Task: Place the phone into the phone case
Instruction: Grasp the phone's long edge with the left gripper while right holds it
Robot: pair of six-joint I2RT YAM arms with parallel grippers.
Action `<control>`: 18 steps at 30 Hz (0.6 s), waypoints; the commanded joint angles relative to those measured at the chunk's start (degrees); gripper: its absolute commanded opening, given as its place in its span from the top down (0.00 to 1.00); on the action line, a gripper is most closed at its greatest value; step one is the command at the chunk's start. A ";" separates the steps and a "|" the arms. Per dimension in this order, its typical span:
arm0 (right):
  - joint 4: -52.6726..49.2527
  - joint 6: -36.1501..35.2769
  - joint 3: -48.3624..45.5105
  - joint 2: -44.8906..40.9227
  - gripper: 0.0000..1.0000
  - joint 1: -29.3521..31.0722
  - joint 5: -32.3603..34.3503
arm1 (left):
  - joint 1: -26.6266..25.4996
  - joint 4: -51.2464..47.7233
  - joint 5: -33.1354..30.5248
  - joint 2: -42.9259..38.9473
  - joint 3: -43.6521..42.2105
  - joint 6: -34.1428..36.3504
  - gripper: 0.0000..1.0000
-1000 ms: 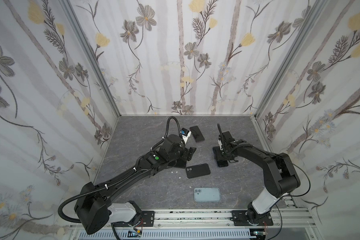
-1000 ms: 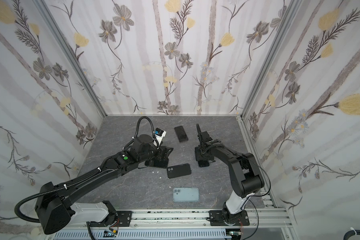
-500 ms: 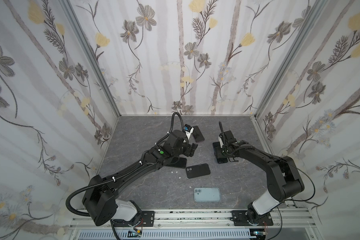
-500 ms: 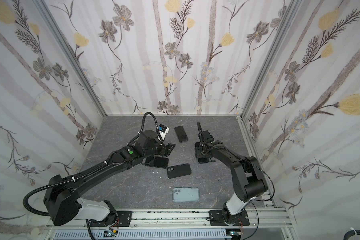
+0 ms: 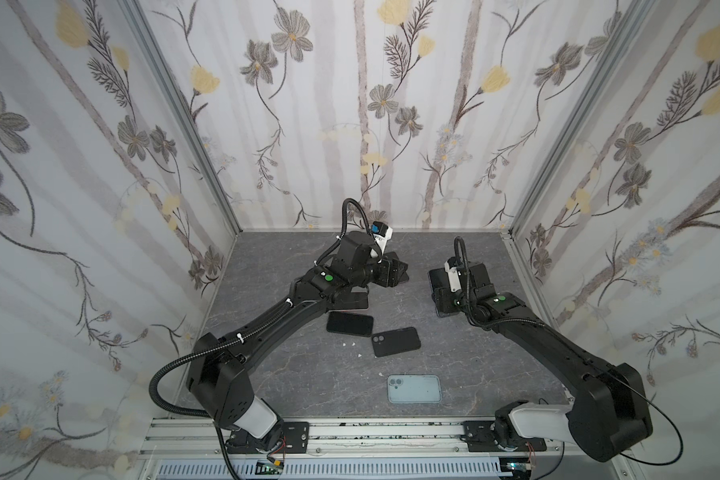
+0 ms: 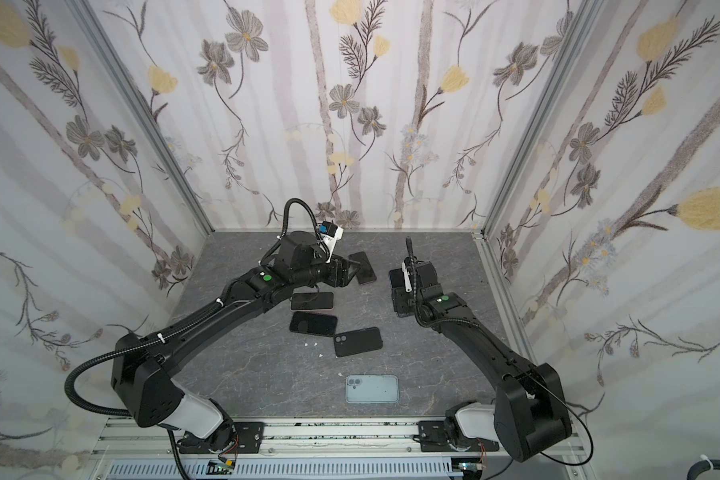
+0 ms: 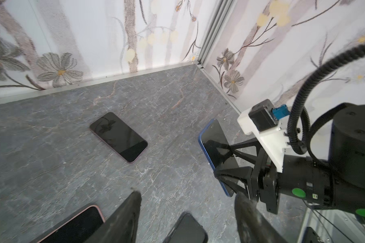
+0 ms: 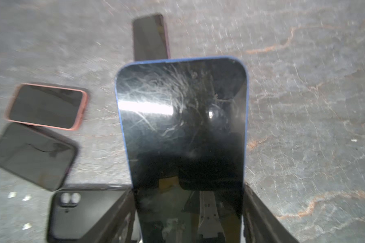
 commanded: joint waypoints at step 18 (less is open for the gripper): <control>10.92 -9.21 -0.81 -10.70 0.56 11.00 -8.86 | 0.83 5.21 18.45 -0.75 -2.64 -7.11 0.47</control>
